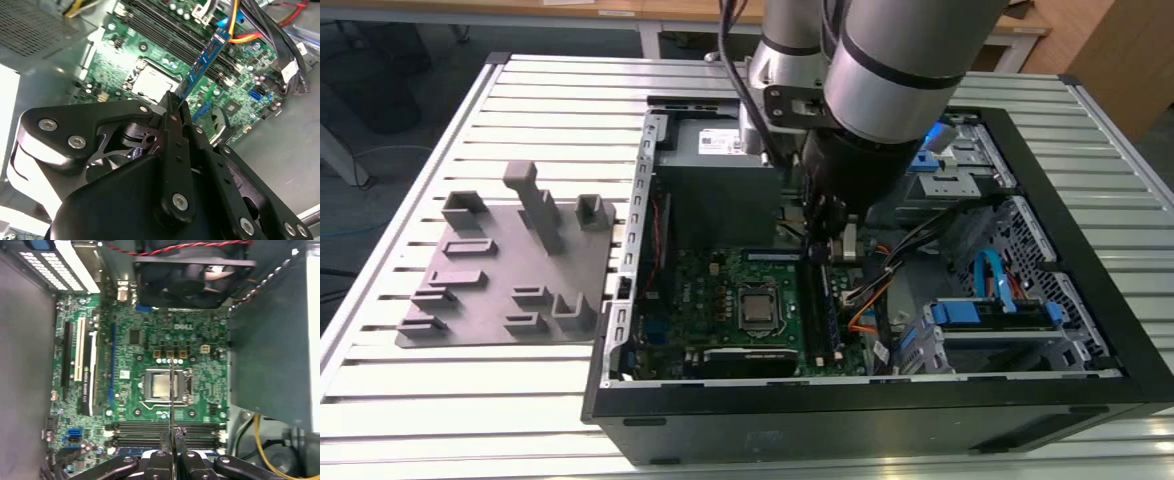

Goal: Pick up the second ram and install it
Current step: 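Pick up the second ram and move it above second insertion slot, then insert the second ram into the second slot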

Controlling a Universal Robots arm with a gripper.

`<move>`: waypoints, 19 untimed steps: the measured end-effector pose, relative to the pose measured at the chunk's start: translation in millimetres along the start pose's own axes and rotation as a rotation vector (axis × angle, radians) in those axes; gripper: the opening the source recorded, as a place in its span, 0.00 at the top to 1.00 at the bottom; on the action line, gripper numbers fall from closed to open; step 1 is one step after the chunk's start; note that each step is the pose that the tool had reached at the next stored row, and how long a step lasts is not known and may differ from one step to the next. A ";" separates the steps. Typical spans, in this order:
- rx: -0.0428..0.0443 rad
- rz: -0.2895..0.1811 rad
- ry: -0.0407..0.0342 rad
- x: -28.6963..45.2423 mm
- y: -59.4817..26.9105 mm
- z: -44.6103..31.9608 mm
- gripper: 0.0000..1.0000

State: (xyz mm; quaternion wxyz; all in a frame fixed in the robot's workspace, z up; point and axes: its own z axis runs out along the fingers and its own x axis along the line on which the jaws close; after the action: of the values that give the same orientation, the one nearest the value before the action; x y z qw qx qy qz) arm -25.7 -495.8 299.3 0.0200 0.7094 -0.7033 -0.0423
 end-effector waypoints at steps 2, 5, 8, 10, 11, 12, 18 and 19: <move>0.0001 0.000 -0.0002 4.1 -0.1 3.3 0.89; 0.0001 0.000 -0.0002 7.1 -0.4 8.7 0.89; 0.0000 0.000 -0.0002 8.4 -0.9 13.5 0.89; 0.0000 0.000 0.0001 8.5 -0.9 13.8 0.89; 0.0000 0.000 0.0002 8.5 -0.9 13.7 0.89; -0.0001 0.000 0.0001 8.4 -0.9 13.8 0.89; 0.0000 0.000 0.0000 8.4 -0.9 14.0 0.89; 0.0000 0.000 -0.0001 8.4 -0.9 14.1 0.89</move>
State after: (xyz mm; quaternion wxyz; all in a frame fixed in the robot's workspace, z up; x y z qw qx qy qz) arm -26.0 -503.8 284.9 0.0200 0.7093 -0.7033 -0.0423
